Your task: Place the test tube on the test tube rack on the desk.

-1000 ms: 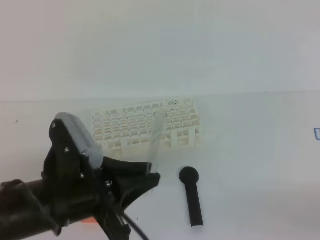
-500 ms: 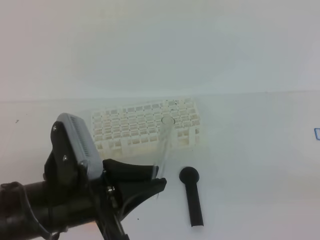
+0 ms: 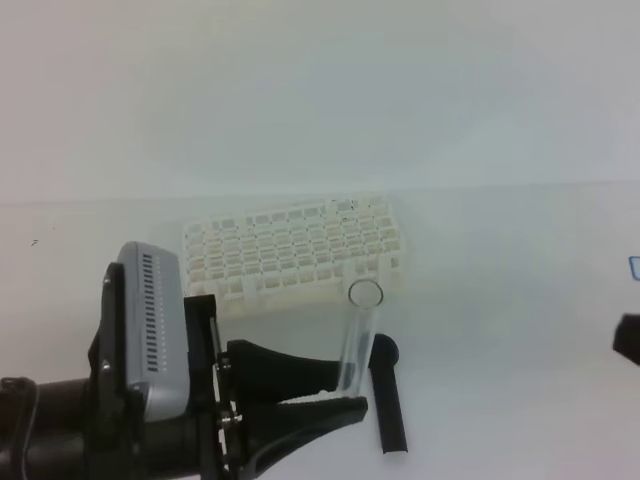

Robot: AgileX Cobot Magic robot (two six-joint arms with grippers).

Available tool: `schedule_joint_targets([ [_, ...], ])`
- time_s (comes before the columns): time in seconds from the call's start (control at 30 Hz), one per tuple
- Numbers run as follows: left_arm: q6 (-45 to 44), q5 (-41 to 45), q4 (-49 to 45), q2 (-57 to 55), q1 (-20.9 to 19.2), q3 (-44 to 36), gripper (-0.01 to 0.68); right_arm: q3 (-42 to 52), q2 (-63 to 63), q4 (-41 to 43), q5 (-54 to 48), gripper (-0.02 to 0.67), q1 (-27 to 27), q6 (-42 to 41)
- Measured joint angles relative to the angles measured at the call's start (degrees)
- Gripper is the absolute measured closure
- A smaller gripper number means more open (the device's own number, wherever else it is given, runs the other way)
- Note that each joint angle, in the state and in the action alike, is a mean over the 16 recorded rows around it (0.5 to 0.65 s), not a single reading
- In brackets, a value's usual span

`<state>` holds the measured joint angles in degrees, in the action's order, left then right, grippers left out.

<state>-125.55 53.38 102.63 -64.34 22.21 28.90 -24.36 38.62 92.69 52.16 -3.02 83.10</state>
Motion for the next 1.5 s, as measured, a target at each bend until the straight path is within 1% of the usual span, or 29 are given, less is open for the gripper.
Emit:
schedule_joint_targets([
  [0.17, 1.8, 0.7, 0.0, 0.0, 0.0, 0.0, 0.562, -0.5, 8.2, -3.6, 6.2, 0.654, 0.8, -0.3],
  [0.33, 3.8, 0.6, 0.0, 0.0, 0.0, 0.0, 0.562, -0.6, 12.7, -7.9, 9.5, 0.652, 3.3, -4.7],
  [0.47, 4.2, 0.7, 0.0, 0.0, 0.0, 0.0, 0.562, -0.9, 14.7, -9.1, 11.4, 0.635, 6.4, -9.9],
  [0.57, 4.2, 0.9, 0.0, 0.0, 0.0, 0.0, 0.562, -1.7, 15.6, -9.3, 11.6, 0.603, 9.0, -13.8],
  [0.67, 4.1, 0.7, 0.0, 0.0, 0.0, 0.0, 0.562, -3.2, 16.2, -9.8, 10.7, 0.554, 11.7, -16.2],
  [0.9, 3.4, 1.5, -0.4, -1.6, 0.0, 0.0, 0.562, -8.2, 18.3, -11.9, 8.3, 0.419, 16.4, -16.8],
  [1.03, 3.1, 3.9, -0.4, -3.8, 0.0, 0.1, 0.569, -10.7, 21.2, -14.1, 7.6, 0.360, 18.6, -16.4],
  [1.17, 2.8, 7.3, -0.4, -6.7, 0.0, 0.1, 0.569, -12.2, 24.9, -16.1, 8.1, 0.333, 21.0, -16.3],
  [1.5, 3.5, 15.1, 0.0, -12.4, 0.0, 0.1, 0.569, -13.3, 32.2, -19.3, 10.7, 0.310, 26.9, -17.9],
])
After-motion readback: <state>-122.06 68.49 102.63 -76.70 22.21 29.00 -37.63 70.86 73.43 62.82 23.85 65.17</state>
